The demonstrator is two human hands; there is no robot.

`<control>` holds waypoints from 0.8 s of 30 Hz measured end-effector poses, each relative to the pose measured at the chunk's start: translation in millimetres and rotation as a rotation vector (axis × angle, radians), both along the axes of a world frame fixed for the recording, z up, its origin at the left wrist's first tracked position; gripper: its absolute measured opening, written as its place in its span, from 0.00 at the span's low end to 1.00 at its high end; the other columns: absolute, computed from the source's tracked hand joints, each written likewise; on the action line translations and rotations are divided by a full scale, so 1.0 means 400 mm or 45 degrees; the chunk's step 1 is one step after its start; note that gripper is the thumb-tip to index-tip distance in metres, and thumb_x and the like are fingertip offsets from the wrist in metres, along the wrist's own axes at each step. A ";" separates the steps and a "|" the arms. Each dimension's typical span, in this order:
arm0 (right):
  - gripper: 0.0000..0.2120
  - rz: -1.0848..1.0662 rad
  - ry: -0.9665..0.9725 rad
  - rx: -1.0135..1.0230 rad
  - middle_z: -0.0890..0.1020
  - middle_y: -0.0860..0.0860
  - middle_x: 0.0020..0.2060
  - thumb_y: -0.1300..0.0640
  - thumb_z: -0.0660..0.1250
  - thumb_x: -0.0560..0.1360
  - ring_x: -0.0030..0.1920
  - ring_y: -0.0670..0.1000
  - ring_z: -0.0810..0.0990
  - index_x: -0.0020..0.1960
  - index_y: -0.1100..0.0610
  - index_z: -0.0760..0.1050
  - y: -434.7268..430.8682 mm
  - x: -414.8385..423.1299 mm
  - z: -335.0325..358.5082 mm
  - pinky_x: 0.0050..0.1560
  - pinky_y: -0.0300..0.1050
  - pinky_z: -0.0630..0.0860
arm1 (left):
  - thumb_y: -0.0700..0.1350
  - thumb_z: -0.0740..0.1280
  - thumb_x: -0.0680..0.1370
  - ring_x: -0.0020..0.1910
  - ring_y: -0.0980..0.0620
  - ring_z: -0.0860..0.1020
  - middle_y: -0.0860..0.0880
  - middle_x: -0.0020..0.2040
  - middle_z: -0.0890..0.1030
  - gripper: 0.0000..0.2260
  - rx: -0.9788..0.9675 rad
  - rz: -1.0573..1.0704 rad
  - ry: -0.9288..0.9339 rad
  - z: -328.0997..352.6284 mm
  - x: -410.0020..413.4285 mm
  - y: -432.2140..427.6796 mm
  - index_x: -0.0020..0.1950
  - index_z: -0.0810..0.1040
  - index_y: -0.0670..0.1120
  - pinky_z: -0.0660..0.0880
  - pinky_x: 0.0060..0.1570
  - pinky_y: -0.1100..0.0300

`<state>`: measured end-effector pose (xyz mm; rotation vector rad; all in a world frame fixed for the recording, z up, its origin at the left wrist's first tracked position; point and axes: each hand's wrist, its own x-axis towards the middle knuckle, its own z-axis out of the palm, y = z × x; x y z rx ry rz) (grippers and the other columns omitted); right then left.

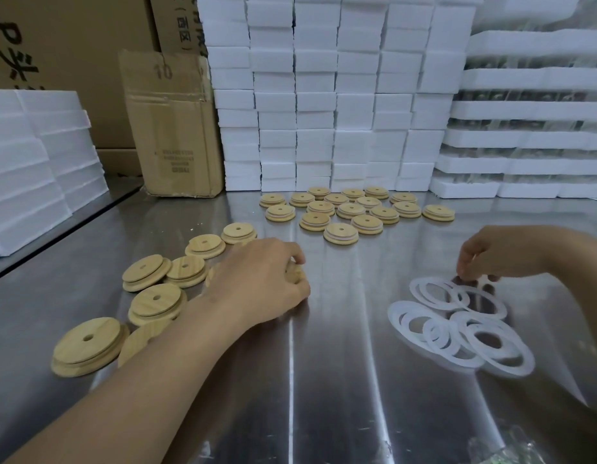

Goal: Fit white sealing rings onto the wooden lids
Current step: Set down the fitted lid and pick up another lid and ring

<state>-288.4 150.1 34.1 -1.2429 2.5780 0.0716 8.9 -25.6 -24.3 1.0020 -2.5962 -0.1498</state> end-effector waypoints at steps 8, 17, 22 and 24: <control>0.07 0.032 0.006 0.093 0.87 0.44 0.41 0.48 0.74 0.78 0.46 0.46 0.85 0.42 0.49 0.84 0.007 0.017 0.006 0.65 0.53 0.77 | 0.63 0.74 0.75 0.57 0.59 0.77 0.62 0.58 0.79 0.16 0.121 -0.235 0.380 -0.026 -0.031 0.010 0.61 0.79 0.64 0.76 0.57 0.57; 0.04 0.134 -0.057 -0.343 0.87 0.43 0.35 0.54 0.70 0.82 0.38 0.44 0.86 0.50 0.53 0.82 -0.002 0.014 0.012 0.45 0.45 0.76 | 0.67 0.73 0.74 0.47 0.62 0.80 0.61 0.48 0.84 0.15 0.534 -0.179 0.745 -0.029 -0.063 0.030 0.58 0.84 0.63 0.71 0.39 0.74; 0.05 0.535 0.057 -0.831 0.85 0.37 0.37 0.52 0.70 0.81 0.44 0.35 0.81 0.51 0.41 0.83 -0.040 0.144 0.016 0.43 0.33 0.74 | 0.60 0.81 0.71 0.37 0.56 0.79 0.58 0.36 0.83 0.14 0.660 -0.211 0.817 -0.042 -0.064 0.026 0.44 0.83 0.53 0.79 0.37 0.55; 0.05 0.689 -0.012 -1.030 0.85 0.38 0.41 0.54 0.72 0.80 0.47 0.38 0.82 0.49 0.43 0.83 -0.055 0.201 0.004 0.44 0.32 0.74 | 0.56 0.82 0.71 0.33 0.58 0.78 0.59 0.33 0.81 0.13 0.701 -0.200 0.899 -0.044 -0.065 0.022 0.44 0.84 0.50 0.78 0.31 0.59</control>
